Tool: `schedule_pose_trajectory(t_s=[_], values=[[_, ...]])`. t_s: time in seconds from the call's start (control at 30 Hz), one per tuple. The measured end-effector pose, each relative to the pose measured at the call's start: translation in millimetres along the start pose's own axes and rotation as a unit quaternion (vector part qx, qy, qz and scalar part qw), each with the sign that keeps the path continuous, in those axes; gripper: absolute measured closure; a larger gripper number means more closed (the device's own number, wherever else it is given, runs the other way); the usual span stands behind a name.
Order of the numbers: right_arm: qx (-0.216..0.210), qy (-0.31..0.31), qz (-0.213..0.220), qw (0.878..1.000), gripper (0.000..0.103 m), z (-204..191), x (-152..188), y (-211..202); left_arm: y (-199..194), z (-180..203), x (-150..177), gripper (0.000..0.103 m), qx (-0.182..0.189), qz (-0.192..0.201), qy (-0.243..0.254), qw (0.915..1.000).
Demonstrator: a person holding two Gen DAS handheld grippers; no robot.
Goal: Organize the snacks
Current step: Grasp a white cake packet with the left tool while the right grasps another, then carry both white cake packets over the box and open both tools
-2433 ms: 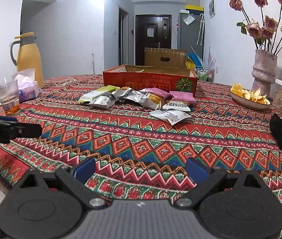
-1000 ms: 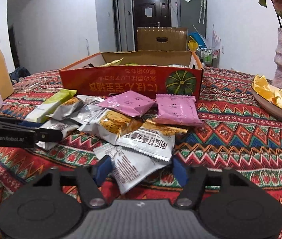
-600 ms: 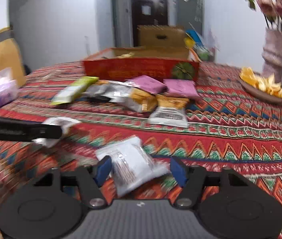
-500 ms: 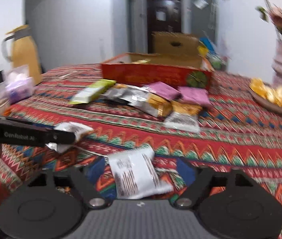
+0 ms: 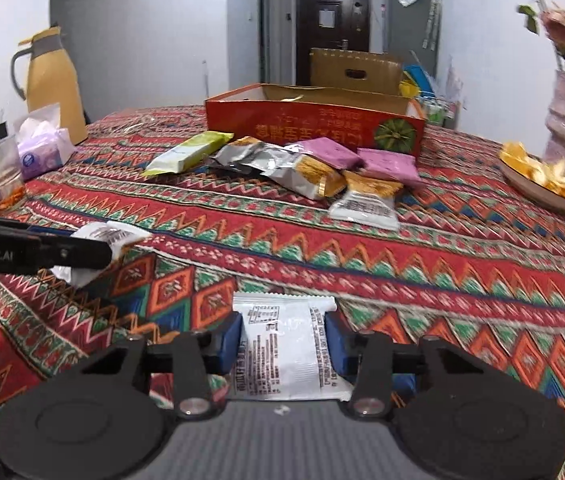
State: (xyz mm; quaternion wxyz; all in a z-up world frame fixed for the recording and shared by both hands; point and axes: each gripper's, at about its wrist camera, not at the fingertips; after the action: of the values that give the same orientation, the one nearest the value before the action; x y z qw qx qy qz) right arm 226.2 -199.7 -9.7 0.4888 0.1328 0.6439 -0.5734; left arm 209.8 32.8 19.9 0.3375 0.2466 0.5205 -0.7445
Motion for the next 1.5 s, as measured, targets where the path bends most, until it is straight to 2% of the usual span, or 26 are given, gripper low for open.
schedule_pose_trajectory(t_s=[0.17, 0.27, 0.47, 0.63, 0.73, 0.8, 0.87, 0.93, 1.03, 1.07, 1.13, 1.23, 1.37, 1.43, 1.5], values=[[0.020, 0.018, 0.013, 1.000, 0.061, 12.8, -2.0, -9.8, 0.5, 5.1, -15.5, 0.062, 0.017, 0.012, 0.002, 0.9998], [0.016, 0.032, 0.032, 0.999, 0.062, 25.4, -14.2, -9.3, 4.2, 5.4, -38.4, 0.062, 0.035, 0.021, -0.002, 0.9992], [-0.008, 0.041, 0.082, 0.996, 0.062, 64.9, -73.5, 16.0, 41.1, 17.3, -127.8, 0.062, 0.062, 0.065, 0.014, 0.9959], [-0.015, 0.009, 0.109, 0.994, 0.062, 108.8, -151.9, 68.8, 120.4, 30.9, -221.1, 0.062, 0.052, 0.046, 0.021, 0.9974], [-0.018, 0.004, 0.100, 0.995, 0.062, 136.6, -200.8, 114.9, 177.3, 40.5, -267.5, 0.062, 0.037, 0.030, 0.035, 0.9983], [-0.018, 0.027, 0.089, 0.996, 0.062, 161.6, -235.5, 153.8, 220.0, 46.9, -293.0, 0.062, 0.016, 0.019, 0.048, 0.9985], [-0.018, 0.047, 0.076, 0.996, 0.062, 180.4, -263.7, 191.4, 260.1, 45.6, -309.5, 0.062, -0.008, 0.001, 0.038, 0.9992], [-0.010, 0.067, 0.047, 0.997, 0.062, 198.4, -289.3, 236.1, 295.2, 41.5, -321.1, 0.062, -0.015, -0.023, 0.024, 0.9993], [-0.009, 0.108, 0.005, 0.994, 0.061, 218.6, -307.2, 291.3, 338.6, 38.5, -324.9, 0.059, -0.013, -0.055, 0.019, 0.9982], [-0.015, 0.118, -0.012, 0.993, 0.061, 222.4, -309.6, 309.4, 347.4, 36.2, -324.3, 0.049, -0.013, -0.059, 0.016, 0.9980], [-0.013, 0.128, -0.033, 0.991, 0.054, 225.0, -312.3, 332.8, 356.0, 32.5, -324.9, 0.041, -0.025, -0.056, 0.004, 0.9981], [0.007, 0.114, -0.035, 0.993, 0.046, 221.6, -313.4, 345.2, 353.6, 22.6, -329.9, 0.039, -0.005, -0.064, -0.009, 0.9979], [0.013, 0.099, -0.028, 0.995, 0.045, 220.6, -315.2, 347.0, 337.4, 18.8, -333.9, 0.037, 0.000, -0.054, 0.009, 0.9985], [0.021, 0.090, -0.026, 0.995, 0.045, 220.3, -318.5, 342.1, 329.6, 15.4, -336.8, 0.035, -0.009, -0.049, 0.005, 0.9988], [0.025, 0.084, -0.023, 0.996, 0.045, 216.9, -319.7, 323.4, 317.2, 13.2, -340.5, 0.035, -0.011, -0.046, 0.006, 0.9989]])
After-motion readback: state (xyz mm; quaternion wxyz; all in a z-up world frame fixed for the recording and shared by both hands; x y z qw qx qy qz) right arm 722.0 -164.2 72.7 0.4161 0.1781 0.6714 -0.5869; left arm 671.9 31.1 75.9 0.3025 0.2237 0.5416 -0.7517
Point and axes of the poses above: each gripper's, at about its wrist camera, not at the fingertips, and y roughly the way its jaws point, z to its right, x to its underside, and after that the axes turned 12 degrees about -y, right-handed
